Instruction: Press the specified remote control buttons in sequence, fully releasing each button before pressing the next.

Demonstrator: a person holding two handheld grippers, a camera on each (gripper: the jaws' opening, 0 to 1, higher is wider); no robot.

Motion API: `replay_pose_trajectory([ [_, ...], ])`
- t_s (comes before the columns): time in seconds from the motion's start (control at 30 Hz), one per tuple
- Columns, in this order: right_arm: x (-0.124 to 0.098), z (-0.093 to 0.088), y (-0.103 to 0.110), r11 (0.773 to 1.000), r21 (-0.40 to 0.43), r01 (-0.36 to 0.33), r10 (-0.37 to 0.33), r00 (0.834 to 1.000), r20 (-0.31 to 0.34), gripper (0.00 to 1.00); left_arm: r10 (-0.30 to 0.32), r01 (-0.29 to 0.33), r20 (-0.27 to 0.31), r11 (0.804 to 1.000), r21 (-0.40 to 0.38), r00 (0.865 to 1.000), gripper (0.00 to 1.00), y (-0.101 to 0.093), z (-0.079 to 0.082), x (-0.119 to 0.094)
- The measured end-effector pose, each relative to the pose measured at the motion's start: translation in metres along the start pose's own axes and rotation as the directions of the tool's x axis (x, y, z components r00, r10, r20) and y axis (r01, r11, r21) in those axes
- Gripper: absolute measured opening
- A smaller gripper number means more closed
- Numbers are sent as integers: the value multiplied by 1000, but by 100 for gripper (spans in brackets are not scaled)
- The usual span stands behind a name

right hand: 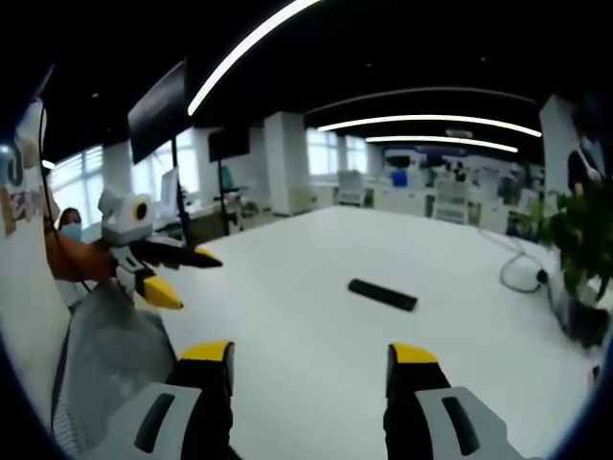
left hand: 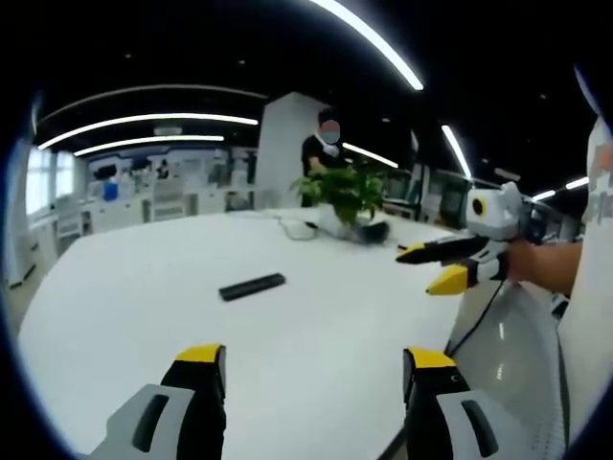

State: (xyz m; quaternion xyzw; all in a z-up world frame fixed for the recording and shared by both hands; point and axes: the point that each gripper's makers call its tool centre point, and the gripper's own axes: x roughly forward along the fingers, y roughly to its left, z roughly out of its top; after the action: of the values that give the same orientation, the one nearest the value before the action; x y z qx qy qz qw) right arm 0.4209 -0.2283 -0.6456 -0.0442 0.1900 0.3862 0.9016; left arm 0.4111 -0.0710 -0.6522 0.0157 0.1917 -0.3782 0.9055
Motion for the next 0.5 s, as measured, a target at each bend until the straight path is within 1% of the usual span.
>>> replay_pose_trajectory([
  [0.17, 2, 2, -5, 1000, -4, 2, -2, 1000, 4, 62, 1, -1, 1, 1000, 6, 1000, 77, 3, 1, 3],
  [0.3, 3, 1, -9, 1000, -5, 4, -4, 1000, 2, 63, -4, 4, -11, 1000, 14, 1000, 77, 2, -1, 7],
  [0.5, 4, -2, -14, 1000, 2, 8, -8, 1000, 1, 63, -11, 11, -5, 1000, 28, 1000, 77, -1, 4, 9],
])
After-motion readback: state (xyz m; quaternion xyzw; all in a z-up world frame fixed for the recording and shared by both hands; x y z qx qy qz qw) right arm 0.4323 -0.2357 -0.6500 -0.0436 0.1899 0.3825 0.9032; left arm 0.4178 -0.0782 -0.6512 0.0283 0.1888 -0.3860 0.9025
